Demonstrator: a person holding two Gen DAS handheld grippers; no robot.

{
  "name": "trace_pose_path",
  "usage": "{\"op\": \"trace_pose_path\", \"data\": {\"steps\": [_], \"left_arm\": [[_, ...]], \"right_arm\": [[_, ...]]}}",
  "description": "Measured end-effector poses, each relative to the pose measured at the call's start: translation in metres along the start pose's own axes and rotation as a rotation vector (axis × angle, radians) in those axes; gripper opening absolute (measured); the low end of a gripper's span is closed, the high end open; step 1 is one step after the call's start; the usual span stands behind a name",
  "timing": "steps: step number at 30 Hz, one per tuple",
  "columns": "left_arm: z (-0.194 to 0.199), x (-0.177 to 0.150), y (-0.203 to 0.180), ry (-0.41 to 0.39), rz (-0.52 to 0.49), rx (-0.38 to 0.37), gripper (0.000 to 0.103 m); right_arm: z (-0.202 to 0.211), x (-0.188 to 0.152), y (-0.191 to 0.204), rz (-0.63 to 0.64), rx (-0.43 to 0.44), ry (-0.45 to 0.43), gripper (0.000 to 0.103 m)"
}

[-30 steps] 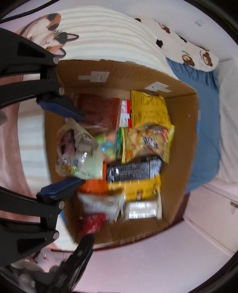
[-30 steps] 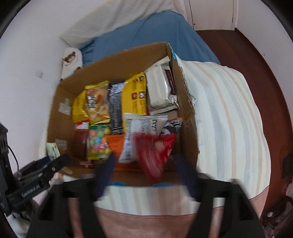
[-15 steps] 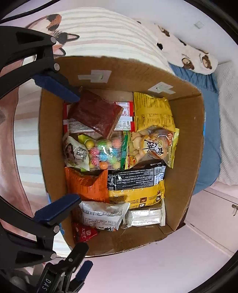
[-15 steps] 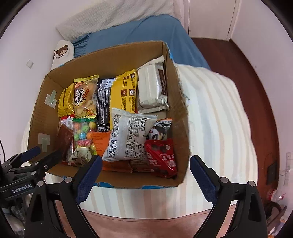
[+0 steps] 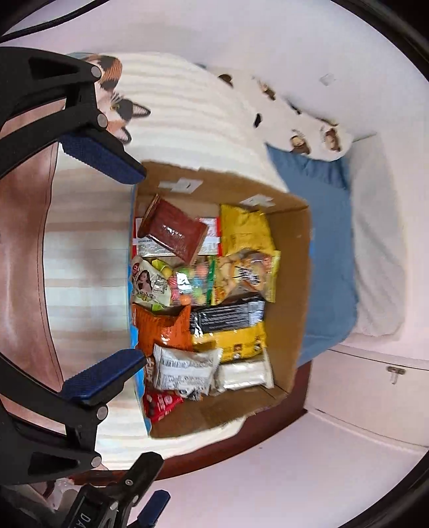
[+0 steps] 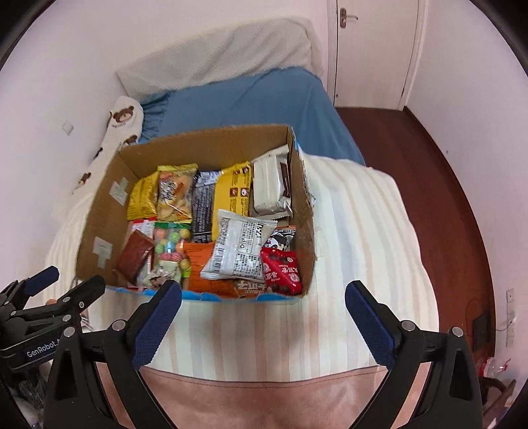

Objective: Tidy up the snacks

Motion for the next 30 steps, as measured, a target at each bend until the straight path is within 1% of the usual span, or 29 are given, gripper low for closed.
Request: {"op": "trace_pose_path", "data": {"steps": [8,11,14,17,21,24,30], "left_arm": [[0.065,-0.022,0.001,-0.102,0.002,-0.017,0.103],[0.090,-0.033,0.003,-0.150,0.005,-0.040,0.103],[0.108,-0.043,0.006,-0.179,0.012,-0.024,0.103],[0.123,-0.054,0.006,-0.188,0.015,-0.031,0.103],[0.138,-0.069,0.004,-0.180,0.006,-0.034,0.103],[0.150,-0.081,0.001,-0.181,0.005,-0.043,0.103],[0.174,-0.095,0.001,-0.210,0.013,-0.032,0.103]], "right_arm": [[0.063,-0.030,0.006,0.021,0.043,-0.079,0.102],[0.087,-0.044,0.008,0.031,0.045,-0.109,0.103],[0.113,-0.057,0.010,0.044,0.040,-0.149,0.103],[0.140,-0.067,0.012,0.050,0.043,-0.187,0.103],[0.171,-0.078,0.016,0.058,0.049,-0.235,0.103],[0.190,-0.083,0.020,0.065,0.056,-0.260,0.103],[0.215,-0.096,0.025,0.077,0.062,-0.296,0.103]]}}
Point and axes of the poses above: each gripper's, at about its wrist camera, not at the fingertips, and z roughly against the way its jaws point, y to its left, x to its top, the point moved 4 cm from there along -z, roughly the way its jaws point
